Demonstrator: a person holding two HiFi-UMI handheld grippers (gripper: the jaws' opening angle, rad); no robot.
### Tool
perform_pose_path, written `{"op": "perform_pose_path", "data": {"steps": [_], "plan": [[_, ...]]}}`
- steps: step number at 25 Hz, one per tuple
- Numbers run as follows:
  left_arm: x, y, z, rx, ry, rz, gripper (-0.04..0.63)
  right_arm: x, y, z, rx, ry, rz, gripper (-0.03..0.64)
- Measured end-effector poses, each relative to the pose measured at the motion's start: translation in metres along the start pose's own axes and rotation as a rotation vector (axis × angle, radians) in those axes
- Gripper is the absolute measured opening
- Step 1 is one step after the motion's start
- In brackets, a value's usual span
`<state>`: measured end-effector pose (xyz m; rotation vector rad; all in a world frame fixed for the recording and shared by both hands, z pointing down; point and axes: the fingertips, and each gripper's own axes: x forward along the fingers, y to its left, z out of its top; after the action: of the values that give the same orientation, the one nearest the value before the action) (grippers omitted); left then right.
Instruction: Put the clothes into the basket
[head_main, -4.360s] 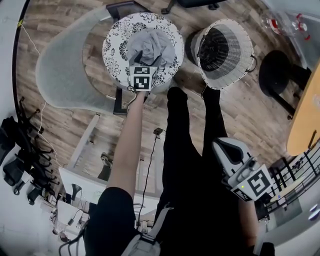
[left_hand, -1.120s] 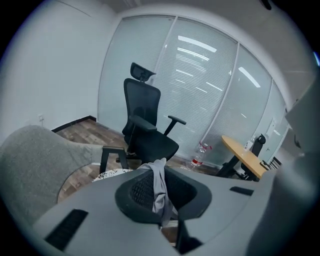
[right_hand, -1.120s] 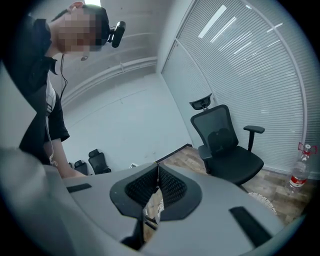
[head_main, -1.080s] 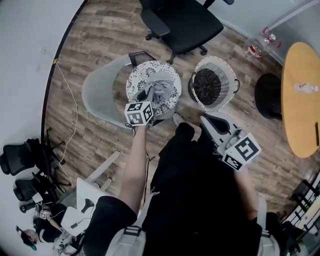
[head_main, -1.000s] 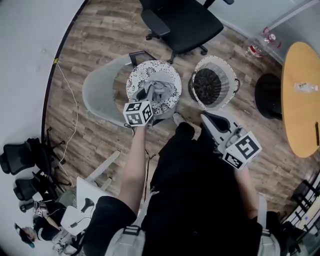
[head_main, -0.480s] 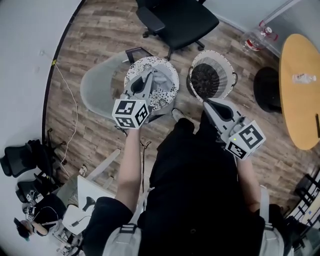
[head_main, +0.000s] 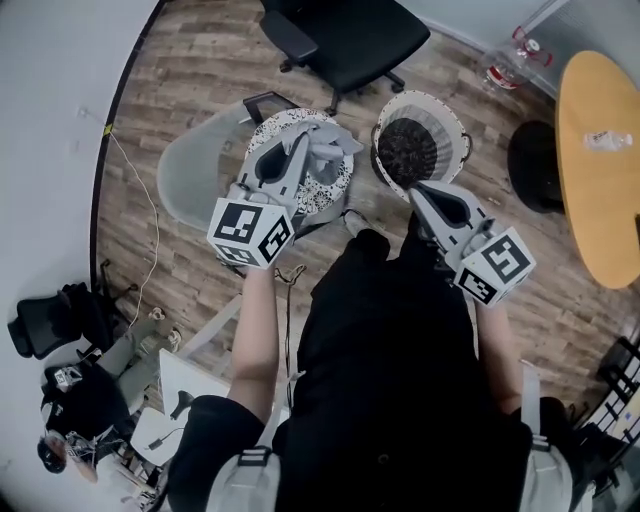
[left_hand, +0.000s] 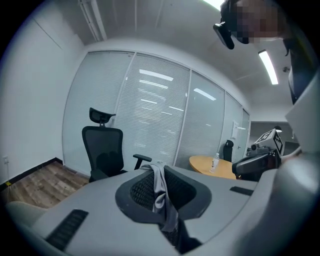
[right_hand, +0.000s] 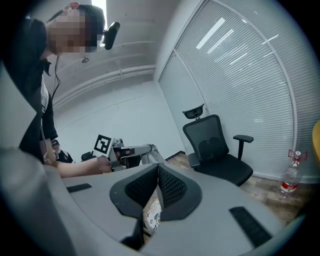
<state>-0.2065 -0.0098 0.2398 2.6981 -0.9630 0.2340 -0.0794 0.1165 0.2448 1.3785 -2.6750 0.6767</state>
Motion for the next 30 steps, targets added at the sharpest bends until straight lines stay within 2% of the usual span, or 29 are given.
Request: {"op": "perform_pose_path", "data": {"steps": [12,19,26,30], "plan": [[0.051,-0.078,0.022,0.022,-0.017,-0.078,0.037,-0.044,-0.063,0.018,-0.007,-0.016,-0.013,0.017],[0.092,-0.121,0.024,-0.016,-0.003,-0.089,0.037,-0.077,-0.117,0.033,0.003,-0.017,-0.015,0.017],[0.156,-0.155,0.004,-0.021,0.081,-0.095,0.038,-0.109,-0.177,0.038,0.039,-0.011,-0.020,0.017],[0.187,-0.172,-0.016,0.031,0.165,-0.096,0.037,-0.118,-0.202,0.033,0.064,0.002,-0.019,0.017]]}}
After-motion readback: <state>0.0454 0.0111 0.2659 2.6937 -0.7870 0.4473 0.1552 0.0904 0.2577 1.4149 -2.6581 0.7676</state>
